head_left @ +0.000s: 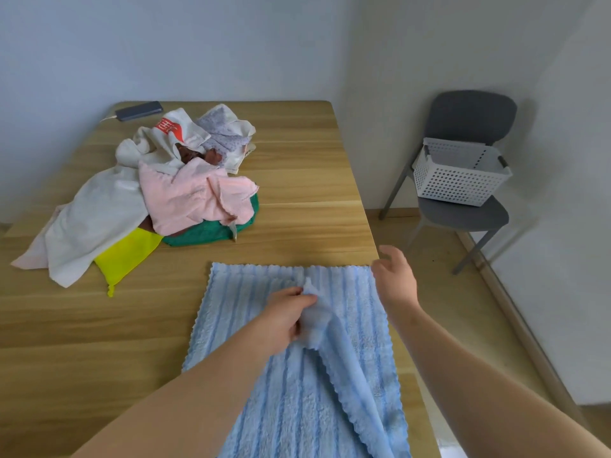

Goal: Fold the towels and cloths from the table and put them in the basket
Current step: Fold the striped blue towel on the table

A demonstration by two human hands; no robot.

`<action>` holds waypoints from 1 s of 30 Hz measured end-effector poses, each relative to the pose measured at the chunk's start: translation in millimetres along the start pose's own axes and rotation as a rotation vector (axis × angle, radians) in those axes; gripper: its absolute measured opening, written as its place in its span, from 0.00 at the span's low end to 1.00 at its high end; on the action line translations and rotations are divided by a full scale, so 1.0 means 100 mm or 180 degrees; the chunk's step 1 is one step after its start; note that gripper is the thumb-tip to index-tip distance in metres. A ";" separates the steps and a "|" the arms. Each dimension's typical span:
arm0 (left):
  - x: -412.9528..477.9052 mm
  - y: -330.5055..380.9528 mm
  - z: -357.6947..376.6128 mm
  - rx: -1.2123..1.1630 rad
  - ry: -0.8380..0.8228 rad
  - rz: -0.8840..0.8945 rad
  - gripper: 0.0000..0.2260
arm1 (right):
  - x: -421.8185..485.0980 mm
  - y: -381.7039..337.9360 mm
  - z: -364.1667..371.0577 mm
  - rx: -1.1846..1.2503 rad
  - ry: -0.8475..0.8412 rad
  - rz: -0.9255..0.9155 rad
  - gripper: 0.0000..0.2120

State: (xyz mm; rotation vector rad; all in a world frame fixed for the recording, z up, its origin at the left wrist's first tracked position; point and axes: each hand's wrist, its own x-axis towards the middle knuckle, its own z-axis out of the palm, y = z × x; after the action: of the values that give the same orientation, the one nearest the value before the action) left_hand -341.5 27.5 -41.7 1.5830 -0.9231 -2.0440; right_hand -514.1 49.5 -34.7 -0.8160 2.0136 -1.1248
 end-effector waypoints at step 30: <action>0.46 0.16 -0.97 0.4063 0.1584 0.1046 0.02 | 0.14 0.40 0.22 -0.2381 -0.0373 0.0117 0.14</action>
State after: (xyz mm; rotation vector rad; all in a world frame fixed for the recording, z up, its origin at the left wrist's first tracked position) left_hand -263.5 -39.0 -76.0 2.0793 -2.2555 -0.6385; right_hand -512.5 45.7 -82.5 -1.1591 2.3448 -0.2581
